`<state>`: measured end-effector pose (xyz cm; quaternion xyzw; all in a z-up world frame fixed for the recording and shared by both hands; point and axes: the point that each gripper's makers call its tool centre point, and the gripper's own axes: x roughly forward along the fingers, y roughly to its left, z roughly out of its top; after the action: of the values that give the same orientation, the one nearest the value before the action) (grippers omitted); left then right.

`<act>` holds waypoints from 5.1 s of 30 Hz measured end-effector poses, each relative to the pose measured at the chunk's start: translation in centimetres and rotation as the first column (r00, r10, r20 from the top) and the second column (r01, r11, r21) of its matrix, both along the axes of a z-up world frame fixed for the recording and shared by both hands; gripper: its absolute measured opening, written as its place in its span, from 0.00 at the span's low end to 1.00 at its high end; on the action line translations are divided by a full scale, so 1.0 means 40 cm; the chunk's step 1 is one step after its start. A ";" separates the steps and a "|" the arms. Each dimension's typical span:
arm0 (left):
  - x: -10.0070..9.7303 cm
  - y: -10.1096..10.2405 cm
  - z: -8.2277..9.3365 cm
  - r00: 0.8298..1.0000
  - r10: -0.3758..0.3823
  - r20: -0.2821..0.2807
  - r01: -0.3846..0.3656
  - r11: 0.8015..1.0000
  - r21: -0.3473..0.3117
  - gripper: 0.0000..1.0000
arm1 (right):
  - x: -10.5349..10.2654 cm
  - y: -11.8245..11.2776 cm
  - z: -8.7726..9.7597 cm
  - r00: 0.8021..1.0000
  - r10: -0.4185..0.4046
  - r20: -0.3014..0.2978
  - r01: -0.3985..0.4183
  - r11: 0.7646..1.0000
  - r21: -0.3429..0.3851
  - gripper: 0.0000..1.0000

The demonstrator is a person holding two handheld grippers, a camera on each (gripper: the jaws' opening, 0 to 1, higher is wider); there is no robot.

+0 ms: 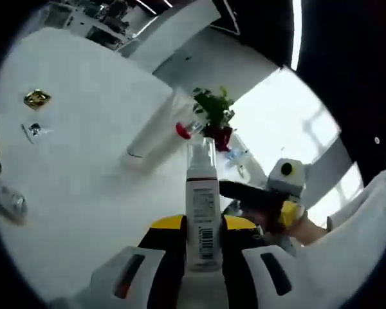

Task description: Arrange the skincare products in the storage area until every visible bottle or jar stands upright without overlapping.

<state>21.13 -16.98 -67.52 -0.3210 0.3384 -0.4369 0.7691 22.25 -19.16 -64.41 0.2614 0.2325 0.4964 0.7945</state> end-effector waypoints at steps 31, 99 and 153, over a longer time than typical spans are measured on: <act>-0.040 -0.037 0.098 0.976 -0.216 0.019 0.217 0.962 -0.167 0.24 | -0.002 0.074 0.055 0.991 -0.010 -0.135 0.028 0.990 0.135 0.20; -0.012 0.046 0.179 0.877 -0.258 0.406 0.194 0.962 0.192 0.21 | -0.019 0.145 0.165 0.960 0.132 0.247 -0.139 0.990 0.011 0.23; 0.085 -0.013 0.056 0.863 -0.007 0.506 -0.295 0.805 0.514 0.20 | 0.070 0.065 0.060 0.915 -0.201 0.350 0.340 0.851 -0.400 0.21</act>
<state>24.52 -17.49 -65.27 0.0206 0.2247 -0.3181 0.9208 25.06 -16.58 -62.02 0.0223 0.1808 0.3434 0.9213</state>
